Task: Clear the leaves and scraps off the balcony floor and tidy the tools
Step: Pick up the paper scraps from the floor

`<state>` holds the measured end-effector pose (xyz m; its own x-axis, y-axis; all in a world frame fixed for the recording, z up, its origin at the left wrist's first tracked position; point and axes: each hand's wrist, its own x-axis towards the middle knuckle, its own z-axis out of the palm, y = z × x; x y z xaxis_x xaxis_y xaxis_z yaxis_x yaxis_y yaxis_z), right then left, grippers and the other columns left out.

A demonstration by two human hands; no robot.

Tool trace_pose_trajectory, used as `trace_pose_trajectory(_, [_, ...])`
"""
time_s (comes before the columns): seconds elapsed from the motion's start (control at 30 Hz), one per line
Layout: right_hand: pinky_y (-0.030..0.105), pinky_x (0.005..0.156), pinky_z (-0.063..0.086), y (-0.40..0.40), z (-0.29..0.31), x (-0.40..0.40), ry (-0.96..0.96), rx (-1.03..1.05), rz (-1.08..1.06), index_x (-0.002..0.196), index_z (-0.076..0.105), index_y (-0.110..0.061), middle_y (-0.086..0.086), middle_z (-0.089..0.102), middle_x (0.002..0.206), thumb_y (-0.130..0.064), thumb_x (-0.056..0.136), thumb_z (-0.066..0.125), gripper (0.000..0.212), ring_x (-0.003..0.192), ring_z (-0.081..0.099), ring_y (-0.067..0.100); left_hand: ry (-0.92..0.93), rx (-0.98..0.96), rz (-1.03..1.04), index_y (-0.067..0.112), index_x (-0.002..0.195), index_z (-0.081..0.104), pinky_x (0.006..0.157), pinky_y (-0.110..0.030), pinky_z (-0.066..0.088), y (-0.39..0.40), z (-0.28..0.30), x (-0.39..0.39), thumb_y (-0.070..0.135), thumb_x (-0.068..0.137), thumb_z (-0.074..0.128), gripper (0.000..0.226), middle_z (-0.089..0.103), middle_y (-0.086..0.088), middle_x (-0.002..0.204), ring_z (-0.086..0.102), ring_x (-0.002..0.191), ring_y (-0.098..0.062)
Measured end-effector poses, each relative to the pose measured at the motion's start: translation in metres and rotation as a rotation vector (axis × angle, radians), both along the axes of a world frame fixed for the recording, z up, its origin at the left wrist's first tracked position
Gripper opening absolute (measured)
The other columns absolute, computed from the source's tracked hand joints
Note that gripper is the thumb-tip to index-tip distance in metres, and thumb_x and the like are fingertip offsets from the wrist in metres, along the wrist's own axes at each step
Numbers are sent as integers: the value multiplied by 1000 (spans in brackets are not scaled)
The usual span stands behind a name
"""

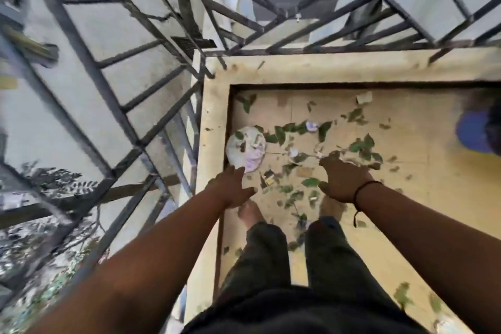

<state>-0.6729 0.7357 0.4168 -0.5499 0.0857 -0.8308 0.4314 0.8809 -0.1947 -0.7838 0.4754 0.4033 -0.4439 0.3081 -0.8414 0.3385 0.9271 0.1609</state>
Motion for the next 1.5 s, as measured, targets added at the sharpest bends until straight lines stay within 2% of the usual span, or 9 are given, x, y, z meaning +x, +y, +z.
trace_pose_trajectory(0.33, [42,96,46,17,-207,9,-158,20,-13,146,28,-16,13,41,141,-40,93,52,63,122,49,35,-21,-131,179,21,157,-2,118,-50,22,22,-208,5,62,89,56,99,-6,-9,164,9,150,-34])
trace_pose_trajectory(0.53, [44,96,46,24,-298,-1,-171,2,40,145,29,-16,16,42,137,-38,93,53,61,120,50,36,20,-133,376,15,157,0,116,-45,22,27,-295,12,61,83,65,109,-3,-16,163,11,148,-39])
trace_pose_trajectory(0.77, [40,91,47,29,-357,-15,-161,-61,15,142,33,-12,20,49,130,-36,93,57,60,115,52,37,-19,-84,546,34,152,28,113,-34,28,17,-364,-1,52,83,71,83,-22,-16,160,18,147,-39])
trace_pose_trajectory(0.87, [38,87,46,33,-373,-15,-161,-61,23,140,35,-11,20,53,125,-35,94,55,56,110,55,36,-72,-62,589,34,154,24,116,-42,31,12,-390,-10,59,74,75,98,-32,-12,157,6,149,-41])
trace_pose_trajectory(0.93, [37,84,45,35,-379,-16,-175,-51,31,139,36,-10,20,55,124,-35,95,54,54,109,55,36,-53,-54,580,30,155,17,120,-48,19,10,-401,-17,68,66,74,112,-24,-16,160,-1,149,-41])
trace_pose_trajectory(1.1, [38,91,46,39,-392,-19,-209,-21,55,138,38,-12,20,55,128,-36,95,54,52,114,55,35,-1,-111,503,37,149,37,122,-48,7,16,-423,-41,44,85,72,73,-33,-11,157,-6,145,-51])
trace_pose_trajectory(1.23, [38,93,46,38,-399,-23,-226,-18,39,137,39,-11,19,54,130,-37,95,53,51,116,54,35,-59,-56,495,23,144,47,114,-40,32,14,-442,-49,27,81,79,72,1,-10,164,11,148,-38])
trace_pose_trajectory(1.37, [40,93,46,31,-400,-27,-217,-14,23,133,43,-11,18,57,126,-37,95,53,47,113,55,35,15,-45,381,8,127,57,96,-35,43,8,-451,-50,19,79,74,53,53,-18,129,46,126,-37])
trace_pose_trajectory(1.5, [36,91,44,17,-395,-33,-211,-36,42,135,43,-11,17,55,131,-35,96,52,47,115,54,35,148,-6,428,2,112,60,81,-33,43,6,-440,-52,13,92,54,23,62,-18,116,55,110,-34])
